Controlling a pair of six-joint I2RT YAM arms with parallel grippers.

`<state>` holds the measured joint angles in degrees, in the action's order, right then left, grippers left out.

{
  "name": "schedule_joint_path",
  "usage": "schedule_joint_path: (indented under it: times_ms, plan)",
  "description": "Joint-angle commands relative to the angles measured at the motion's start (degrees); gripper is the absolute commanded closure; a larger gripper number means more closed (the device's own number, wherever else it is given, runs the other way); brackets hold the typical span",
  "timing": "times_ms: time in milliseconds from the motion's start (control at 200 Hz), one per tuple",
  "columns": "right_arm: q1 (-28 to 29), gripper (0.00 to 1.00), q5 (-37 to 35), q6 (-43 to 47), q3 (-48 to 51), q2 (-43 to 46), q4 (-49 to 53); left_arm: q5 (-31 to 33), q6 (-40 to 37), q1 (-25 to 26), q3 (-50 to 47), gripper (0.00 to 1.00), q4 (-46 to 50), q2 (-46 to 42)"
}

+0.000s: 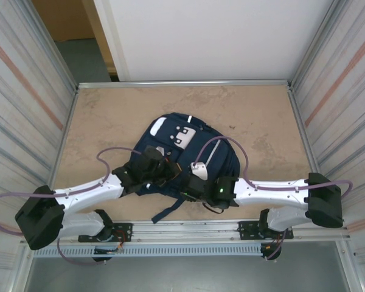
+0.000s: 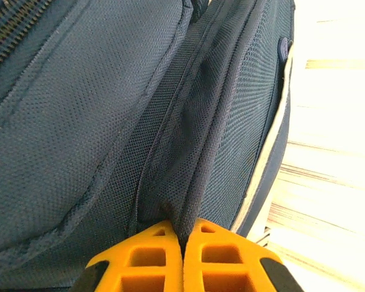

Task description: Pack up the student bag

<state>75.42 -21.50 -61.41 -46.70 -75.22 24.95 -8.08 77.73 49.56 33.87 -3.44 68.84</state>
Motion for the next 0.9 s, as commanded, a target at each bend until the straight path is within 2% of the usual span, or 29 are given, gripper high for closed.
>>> schedule_joint_path:
  times_ms: [0, 140, 291, 356, 526, 626, 897]
  plan:
    - [0.67, 0.58, -4.39, -3.12, 0.90, -0.45, 0.85, -1.23, 1.29, -0.43, 3.01, 1.00, -7.53, 0.15]
    - [2.10, 0.53, -7.64, -5.12, 0.74, -0.13, 2.98, -1.03, 1.18, -0.43, 3.25, 1.00, -6.94, 0.03]
    - [2.59, 0.58, -12.29, -5.13, 2.48, 0.55, 3.38, -0.27, 1.19, -0.43, 2.81, 1.00, -6.57, -0.95]
    - [1.95, 0.59, -12.79, -8.11, 3.81, 1.03, 2.40, -0.28, 1.02, -0.36, 2.61, 1.00, -6.50, -1.36]
    - [1.42, 0.62, -12.53, -2.37, 4.90, 1.96, -2.42, -0.19, 1.18, -0.36, 2.15, 1.00, -6.94, -1.54]
    - [0.87, 0.72, -11.20, 0.91, 5.04, 2.81, -5.95, -1.48, 1.59, -0.35, 2.09, 1.00, -8.39, -0.58]
    - [0.04, 0.72, -11.87, 4.49, 3.07, 2.58, -7.10, -1.59, 2.96, -0.27, -0.03, 1.00, -12.54, -0.01]
